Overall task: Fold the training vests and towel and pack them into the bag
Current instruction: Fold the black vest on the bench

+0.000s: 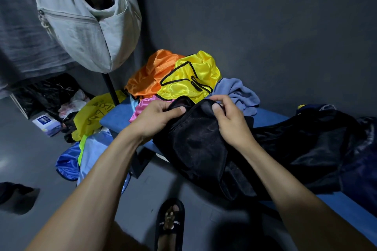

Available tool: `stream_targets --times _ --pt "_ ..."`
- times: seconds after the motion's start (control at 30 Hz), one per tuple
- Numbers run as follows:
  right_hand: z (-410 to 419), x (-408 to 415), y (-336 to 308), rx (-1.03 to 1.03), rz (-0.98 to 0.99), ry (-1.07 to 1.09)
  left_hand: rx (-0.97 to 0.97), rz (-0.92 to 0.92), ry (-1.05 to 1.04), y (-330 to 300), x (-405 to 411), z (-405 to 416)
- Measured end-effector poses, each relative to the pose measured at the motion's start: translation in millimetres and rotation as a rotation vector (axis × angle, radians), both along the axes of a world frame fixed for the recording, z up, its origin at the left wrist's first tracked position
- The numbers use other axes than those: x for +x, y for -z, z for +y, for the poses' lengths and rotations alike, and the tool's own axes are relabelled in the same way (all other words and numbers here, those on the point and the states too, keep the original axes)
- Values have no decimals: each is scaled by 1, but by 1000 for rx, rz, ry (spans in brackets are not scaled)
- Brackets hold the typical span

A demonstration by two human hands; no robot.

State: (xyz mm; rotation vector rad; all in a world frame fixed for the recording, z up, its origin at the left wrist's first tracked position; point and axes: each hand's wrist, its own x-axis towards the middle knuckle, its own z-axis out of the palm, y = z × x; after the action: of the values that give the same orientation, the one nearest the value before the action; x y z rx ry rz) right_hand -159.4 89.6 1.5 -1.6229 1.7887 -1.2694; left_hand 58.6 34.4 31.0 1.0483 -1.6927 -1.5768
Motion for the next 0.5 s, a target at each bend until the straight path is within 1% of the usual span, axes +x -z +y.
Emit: stream_targets --times 0.07,0.1,0.17,0.27,0.37,0.43,0.5 --pt "2 -2 -3 12 -23 -95 -4 6 -19 -1 -1 0" --pt "3 -3 -2 -5 9 -120 -4 4 -30 -1 -1 0" --pt "3 -4 -1 -81 126 -78 -10 -11 -49 -1 -2 0" --pt "4 -5 -3 -251 226 23 -14 -30 -61 -1 -2 1" --pt "4 -8 -4 -301 291 12 -17 -46 -80 -1 -2 0" --pt "7 -8 -8 -249 234 -40 -1 -44 -88 0 -2 -1" --pt "16 -5 -24 -123 45 -212 9 -50 -95 1 -1 -1"
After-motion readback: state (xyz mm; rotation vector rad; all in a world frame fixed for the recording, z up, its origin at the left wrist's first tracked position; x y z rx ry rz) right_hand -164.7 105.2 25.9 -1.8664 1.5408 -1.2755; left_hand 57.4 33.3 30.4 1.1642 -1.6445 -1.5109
